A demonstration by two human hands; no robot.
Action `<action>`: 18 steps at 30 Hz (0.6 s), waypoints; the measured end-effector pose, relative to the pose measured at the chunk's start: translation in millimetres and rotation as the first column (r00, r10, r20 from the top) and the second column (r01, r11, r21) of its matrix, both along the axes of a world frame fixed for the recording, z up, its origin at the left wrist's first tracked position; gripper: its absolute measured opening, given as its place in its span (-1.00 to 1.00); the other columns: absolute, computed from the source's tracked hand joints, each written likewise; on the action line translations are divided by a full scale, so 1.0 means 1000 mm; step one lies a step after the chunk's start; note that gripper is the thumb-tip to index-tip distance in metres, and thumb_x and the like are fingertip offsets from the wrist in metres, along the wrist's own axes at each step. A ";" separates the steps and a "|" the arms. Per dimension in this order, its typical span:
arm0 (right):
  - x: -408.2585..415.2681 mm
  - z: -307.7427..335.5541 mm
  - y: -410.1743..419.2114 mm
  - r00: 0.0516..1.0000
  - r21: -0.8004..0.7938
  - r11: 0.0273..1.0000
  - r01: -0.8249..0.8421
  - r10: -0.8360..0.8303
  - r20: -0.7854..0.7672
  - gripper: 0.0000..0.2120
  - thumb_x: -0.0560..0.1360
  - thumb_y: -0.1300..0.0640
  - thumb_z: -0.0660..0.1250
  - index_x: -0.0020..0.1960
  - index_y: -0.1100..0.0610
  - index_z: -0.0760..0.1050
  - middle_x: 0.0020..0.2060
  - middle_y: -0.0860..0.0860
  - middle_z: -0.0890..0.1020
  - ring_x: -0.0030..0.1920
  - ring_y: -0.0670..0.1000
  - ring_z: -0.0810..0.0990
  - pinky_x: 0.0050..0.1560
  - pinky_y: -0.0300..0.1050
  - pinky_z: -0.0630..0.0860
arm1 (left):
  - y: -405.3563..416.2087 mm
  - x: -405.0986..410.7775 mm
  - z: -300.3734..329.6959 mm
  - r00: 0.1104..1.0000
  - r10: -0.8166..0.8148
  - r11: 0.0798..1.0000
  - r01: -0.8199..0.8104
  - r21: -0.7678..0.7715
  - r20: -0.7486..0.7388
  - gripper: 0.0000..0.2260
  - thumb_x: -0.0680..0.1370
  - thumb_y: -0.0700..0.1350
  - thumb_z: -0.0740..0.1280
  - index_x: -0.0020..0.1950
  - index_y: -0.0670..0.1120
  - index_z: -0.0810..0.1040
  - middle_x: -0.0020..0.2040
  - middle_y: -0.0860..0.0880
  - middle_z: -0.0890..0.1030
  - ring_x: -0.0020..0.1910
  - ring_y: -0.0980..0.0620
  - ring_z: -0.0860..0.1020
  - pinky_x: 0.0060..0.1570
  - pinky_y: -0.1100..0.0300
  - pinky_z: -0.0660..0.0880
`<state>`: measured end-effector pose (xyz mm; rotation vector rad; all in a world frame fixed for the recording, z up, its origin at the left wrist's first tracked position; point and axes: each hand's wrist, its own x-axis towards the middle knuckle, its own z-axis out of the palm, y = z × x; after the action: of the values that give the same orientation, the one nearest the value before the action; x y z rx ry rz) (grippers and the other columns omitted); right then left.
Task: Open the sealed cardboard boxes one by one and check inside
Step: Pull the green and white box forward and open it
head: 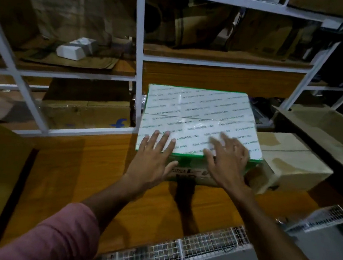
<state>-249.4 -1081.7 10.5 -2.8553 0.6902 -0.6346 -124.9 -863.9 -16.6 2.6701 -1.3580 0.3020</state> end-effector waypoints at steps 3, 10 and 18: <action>-0.017 -0.007 -0.030 0.990 0.031 0.999 0.016 -0.011 -0.144 -0.34 0.60 -0.44 -0.08 0.63 -0.23 0.02 0.66 -0.04 -0.07 0.63 0.24 -0.22 0.47 0.45 -0.30 | 0.011 -0.020 -0.002 1.000 0.030 0.999 -0.030 0.015 0.000 -0.33 0.64 0.33 -0.25 0.67 0.00 -0.07 0.67 -0.09 -0.14 0.63 -0.12 -0.23 0.60 -0.17 -0.10; -0.035 -0.039 -0.004 0.977 0.032 0.994 -0.102 0.106 -0.186 -0.30 0.58 -0.44 -0.16 0.64 -0.23 -0.21 0.64 -0.01 -0.28 0.59 0.28 -0.37 0.45 0.51 -0.27 | 0.036 -0.062 -0.016 0.982 0.191 0.982 -0.191 0.017 0.007 -0.31 0.67 0.29 -0.20 0.57 -0.12 0.32 0.61 -0.19 0.23 0.60 -0.24 0.15 0.49 -0.27 0.23; -0.046 -0.060 0.040 0.936 0.135 0.948 -0.287 0.308 -0.171 -0.32 0.53 -0.35 -0.03 0.54 -0.03 0.29 0.50 0.11 0.30 0.45 0.21 0.24 0.29 0.36 0.38 | 0.063 -0.078 -0.005 0.944 0.318 0.941 -0.304 -0.149 0.085 -0.48 0.65 0.20 -0.03 0.23 -0.09 0.58 0.09 -0.09 0.68 0.04 -0.11 0.63 0.04 -0.04 0.51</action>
<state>-295.1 -1042.1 -49.6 -2.8569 0.2896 -0.2724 -202.7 -800.8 -21.2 2.7812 -0.8940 0.5574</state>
